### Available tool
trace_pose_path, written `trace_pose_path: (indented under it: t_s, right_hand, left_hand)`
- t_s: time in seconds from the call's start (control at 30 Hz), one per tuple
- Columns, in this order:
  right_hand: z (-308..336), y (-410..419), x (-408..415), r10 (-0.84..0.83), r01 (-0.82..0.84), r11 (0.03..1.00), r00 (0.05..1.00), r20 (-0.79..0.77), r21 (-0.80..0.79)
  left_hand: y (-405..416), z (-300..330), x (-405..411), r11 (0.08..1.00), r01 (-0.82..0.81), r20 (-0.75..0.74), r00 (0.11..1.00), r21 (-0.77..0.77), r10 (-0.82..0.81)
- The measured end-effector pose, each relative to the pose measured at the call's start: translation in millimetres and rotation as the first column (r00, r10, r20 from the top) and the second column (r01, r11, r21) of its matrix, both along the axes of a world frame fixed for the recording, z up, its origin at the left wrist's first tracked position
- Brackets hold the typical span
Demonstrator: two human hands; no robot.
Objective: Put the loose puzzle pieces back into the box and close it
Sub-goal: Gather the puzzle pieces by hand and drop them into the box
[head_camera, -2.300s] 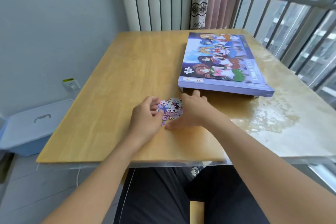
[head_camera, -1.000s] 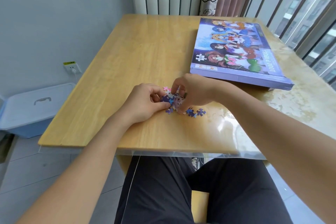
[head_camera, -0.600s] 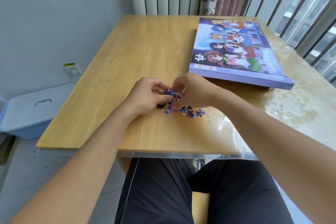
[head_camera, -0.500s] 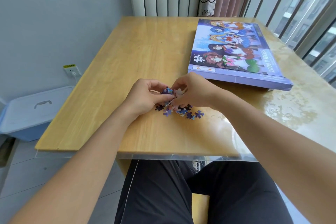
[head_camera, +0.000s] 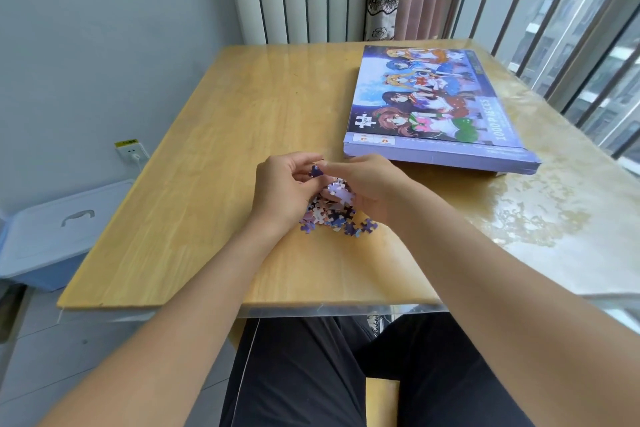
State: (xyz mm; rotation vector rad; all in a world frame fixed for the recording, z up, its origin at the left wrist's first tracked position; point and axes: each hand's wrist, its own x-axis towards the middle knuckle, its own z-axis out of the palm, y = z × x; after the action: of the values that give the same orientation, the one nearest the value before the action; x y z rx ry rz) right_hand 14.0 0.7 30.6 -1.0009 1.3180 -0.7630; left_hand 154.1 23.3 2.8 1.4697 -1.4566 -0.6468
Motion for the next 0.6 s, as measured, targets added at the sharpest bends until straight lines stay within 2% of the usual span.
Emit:
trace_pose_path:
  t_s: [0.1,0.23,0.43,0.6]
  right_hand:
    - [0.4,2.8,2.5,-0.135,0.118,0.987,0.977,0.164,0.109]
    - [11.8,15.9,-3.6,-0.249,0.154,0.951,0.895,0.371,0.267]
    - [20.1,21.6,-22.9,-0.366,0.153,0.896,0.786,0.498,0.417]
    - [16.0,19.2,-43.5,-0.47,0.216,0.85,0.724,0.505,0.481]
  left_hand:
    - [-2.4,4.4,-4.9,0.999,0.014,0.061,0.998,-0.035,-0.012]
    - [-3.4,18.1,-5.3,0.991,0.13,0.206,0.971,-0.031,-0.121]
    - [-9.2,26.8,-17.3,0.966,0.256,0.195,0.947,0.029,-0.257]
    - [-13.4,24.9,-27.7,0.978,0.208,0.207,0.958,-0.021,-0.2]
